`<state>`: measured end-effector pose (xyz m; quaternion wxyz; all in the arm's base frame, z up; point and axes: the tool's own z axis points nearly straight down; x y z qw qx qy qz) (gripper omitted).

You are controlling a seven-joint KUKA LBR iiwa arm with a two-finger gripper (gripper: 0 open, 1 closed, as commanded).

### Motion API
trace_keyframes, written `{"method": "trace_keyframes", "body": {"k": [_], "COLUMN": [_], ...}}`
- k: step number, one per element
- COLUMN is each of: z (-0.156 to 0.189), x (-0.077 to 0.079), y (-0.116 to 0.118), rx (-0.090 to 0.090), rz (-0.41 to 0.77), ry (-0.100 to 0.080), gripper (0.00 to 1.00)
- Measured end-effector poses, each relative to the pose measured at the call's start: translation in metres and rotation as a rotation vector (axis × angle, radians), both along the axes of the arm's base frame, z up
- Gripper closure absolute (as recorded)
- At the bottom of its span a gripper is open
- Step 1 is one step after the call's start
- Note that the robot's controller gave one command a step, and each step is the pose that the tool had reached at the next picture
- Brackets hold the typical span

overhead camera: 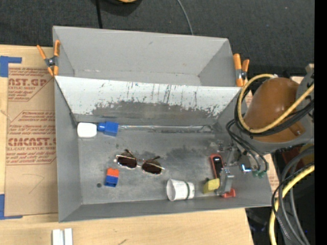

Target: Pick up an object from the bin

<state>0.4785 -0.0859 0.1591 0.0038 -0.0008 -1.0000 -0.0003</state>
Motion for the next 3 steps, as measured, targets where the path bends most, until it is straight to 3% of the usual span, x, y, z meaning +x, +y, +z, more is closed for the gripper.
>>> {"method": "trace_keyframes", "body": {"k": [1, 2, 3], "z": [0.004, -0.050, -0.067], "x": [0.002, 0.002, 0.004], "y": [0.000, -0.009, -0.016], "rx": [-0.001, 0.000, 0.000], "rz": [0.002, 0.141, 0.056], "ry": [-0.008, -0.006, -0.012], "gripper": [0.00, 0.00, 0.00]}}
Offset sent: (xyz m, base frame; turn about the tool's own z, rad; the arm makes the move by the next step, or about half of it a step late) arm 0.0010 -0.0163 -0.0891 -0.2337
